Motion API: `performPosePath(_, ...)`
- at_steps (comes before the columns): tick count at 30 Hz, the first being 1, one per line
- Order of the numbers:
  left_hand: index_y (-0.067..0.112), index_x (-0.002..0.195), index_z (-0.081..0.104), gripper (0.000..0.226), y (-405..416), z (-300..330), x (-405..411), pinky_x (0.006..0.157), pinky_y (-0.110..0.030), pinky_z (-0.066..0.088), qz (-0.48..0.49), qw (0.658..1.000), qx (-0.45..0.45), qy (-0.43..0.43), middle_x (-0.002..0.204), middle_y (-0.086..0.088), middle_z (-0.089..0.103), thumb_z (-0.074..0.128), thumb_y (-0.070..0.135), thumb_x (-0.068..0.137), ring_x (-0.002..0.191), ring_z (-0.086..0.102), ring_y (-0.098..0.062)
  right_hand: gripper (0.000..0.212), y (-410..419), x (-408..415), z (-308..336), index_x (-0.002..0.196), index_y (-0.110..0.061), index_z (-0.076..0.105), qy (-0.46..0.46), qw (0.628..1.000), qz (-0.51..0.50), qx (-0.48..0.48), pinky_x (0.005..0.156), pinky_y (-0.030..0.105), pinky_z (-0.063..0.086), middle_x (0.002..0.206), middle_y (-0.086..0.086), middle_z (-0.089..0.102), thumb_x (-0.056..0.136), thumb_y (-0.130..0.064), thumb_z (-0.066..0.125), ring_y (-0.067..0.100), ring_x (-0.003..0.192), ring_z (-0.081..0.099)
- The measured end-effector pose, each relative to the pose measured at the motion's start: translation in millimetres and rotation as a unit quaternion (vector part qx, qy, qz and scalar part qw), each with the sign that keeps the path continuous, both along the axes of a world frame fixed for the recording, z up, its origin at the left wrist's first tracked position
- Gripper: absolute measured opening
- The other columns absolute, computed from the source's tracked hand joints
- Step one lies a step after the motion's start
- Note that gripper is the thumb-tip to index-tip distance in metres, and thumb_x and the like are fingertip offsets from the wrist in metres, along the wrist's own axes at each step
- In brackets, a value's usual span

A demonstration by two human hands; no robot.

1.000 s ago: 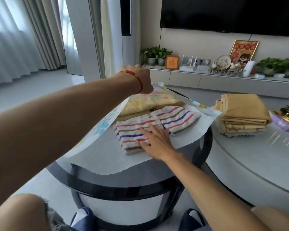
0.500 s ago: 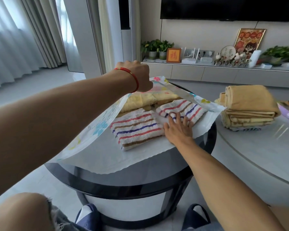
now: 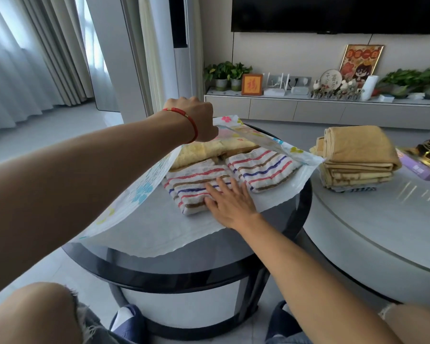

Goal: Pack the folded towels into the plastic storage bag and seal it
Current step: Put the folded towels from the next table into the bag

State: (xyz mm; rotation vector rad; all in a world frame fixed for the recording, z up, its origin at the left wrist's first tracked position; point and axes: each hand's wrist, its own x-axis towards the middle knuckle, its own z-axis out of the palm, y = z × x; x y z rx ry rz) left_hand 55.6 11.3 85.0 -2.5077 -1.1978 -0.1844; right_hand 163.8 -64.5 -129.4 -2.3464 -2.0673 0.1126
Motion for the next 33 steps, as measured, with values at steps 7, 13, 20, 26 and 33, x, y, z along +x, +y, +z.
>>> performPosePath(7, 0.022, 0.108, 0.067, 0.028, -13.2, -7.8, 8.1, 0.060, -0.032, 0.042, -0.017, 1.000, -0.017, -0.015, 0.092, -0.005, 0.064, 0.058, 0.040, 0.089, 0.075, 0.060, -0.027, 0.041, -37.9, 33.1, 40.9, 0.112, -0.013, 0.068, -0.005, 0.976, 0.044, 0.211, 0.093, 0.046, 0.051, 0.120, 0.012, 0.071, 0.104, -0.037, 0.037, 0.028, 0.105, 0.065)
performPosePath(13, 0.026, 0.121, 0.068, 0.031, -25.9, -22.4, 45.9, 0.074, -0.040, 0.058, -0.109, 0.989, -0.062, -0.078, 0.110, -0.007, 0.071, 0.064, 0.032, 0.090, 0.091, 0.067, -0.031, 0.024, -101.4, 163.4, 65.6, 0.074, -0.010, 0.060, 0.048, 0.878, -0.187, 0.438, 0.054, 0.031, 0.038, 0.070, 0.007, 0.061, 0.095, -0.020, 0.058, 0.028, 0.062, 0.055)
performPosePath(20, 0.028, 0.115, 0.071, 0.031, -28.4, -44.1, 94.3, 0.069, -0.037, 0.057, -0.201, 0.969, -0.082, -0.118, 0.102, 0.000, 0.075, 0.070, 0.016, 0.086, 0.091, 0.068, -0.025, 0.045, -104.8, 307.7, 63.2, 0.130, 0.002, 0.052, 0.038, 0.845, -0.437, 0.306, 0.099, 0.058, 0.045, 0.132, 0.032, 0.055, 0.105, -0.035, 0.050, 0.050, 0.123, 0.050)
performPosePath(26, 0.028, 0.116, 0.071, 0.034, -19.8, -59.9, 124.4, 0.081, -0.044, 0.058, -0.185, 0.964, -0.155, -0.113, 0.102, -0.001, 0.072, 0.073, 0.021, 0.083, 0.092, 0.067, -0.027, 0.071, -80.5, 352.1, 70.8, 0.145, 0.004, 0.040, 0.155, 0.790, -0.527, 0.273, 0.105, 0.054, 0.043, 0.142, 0.030, 0.053, 0.096, -0.044, 0.060, 0.047, 0.131, 0.050)
performPosePath(33, 0.028, 0.115, 0.071, 0.032, -21.1, -61.7, 126.9, 0.072, -0.039, 0.057, -0.177, 0.969, -0.128, -0.116, 0.106, -0.003, 0.071, 0.072, 0.020, 0.084, 0.092, 0.065, -0.027, 0.071, -79.7, 370.6, 115.3, 0.134, -0.006, 0.057, 0.457, 0.717, -0.468, 0.240, 0.106, 0.049, 0.053, 0.136, 0.017, 0.062, 0.072, -0.027, 0.085, 0.034, 0.122, 0.062)
